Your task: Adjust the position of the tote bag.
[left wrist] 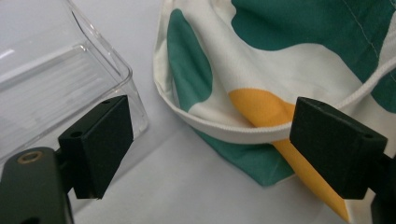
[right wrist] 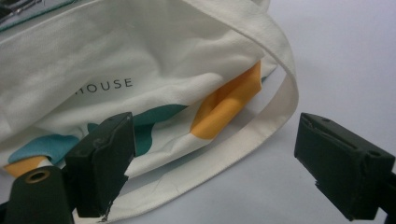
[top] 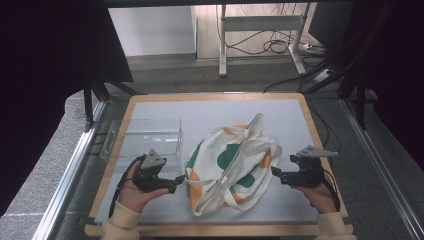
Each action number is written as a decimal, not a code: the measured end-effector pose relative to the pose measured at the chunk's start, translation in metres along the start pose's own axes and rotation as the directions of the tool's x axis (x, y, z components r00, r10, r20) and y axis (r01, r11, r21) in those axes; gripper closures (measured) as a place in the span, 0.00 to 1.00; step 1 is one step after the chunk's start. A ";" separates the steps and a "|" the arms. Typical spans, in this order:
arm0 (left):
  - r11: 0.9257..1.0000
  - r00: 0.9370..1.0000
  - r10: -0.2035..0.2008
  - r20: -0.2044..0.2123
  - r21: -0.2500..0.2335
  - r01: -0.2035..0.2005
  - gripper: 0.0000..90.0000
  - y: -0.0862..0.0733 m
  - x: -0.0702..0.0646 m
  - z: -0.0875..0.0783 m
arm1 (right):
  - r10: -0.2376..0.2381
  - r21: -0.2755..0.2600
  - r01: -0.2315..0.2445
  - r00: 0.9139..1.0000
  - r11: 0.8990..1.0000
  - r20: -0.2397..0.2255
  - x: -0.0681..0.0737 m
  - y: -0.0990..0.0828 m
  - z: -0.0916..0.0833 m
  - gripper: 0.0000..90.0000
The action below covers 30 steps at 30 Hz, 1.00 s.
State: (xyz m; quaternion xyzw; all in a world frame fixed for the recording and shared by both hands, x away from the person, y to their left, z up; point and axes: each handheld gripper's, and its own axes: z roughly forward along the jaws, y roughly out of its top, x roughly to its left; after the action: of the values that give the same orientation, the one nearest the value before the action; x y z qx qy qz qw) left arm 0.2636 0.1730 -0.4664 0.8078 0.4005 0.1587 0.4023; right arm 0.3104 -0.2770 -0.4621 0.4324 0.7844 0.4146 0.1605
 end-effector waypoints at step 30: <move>1.000 1.000 0.012 -0.022 -0.023 -0.013 0.25 0.011 -0.011 -0.015 | 0.030 0.017 -0.032 0.996 0.999 0.088 -0.005 -0.005 -0.005 0.25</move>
State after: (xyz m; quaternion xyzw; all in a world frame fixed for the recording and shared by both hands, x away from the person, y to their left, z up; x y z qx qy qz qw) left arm 0.2537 0.1685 -0.4473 0.8037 0.3980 0.1746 0.4064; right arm 0.3076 -0.2845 -0.4637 0.4637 0.7737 0.3902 0.1845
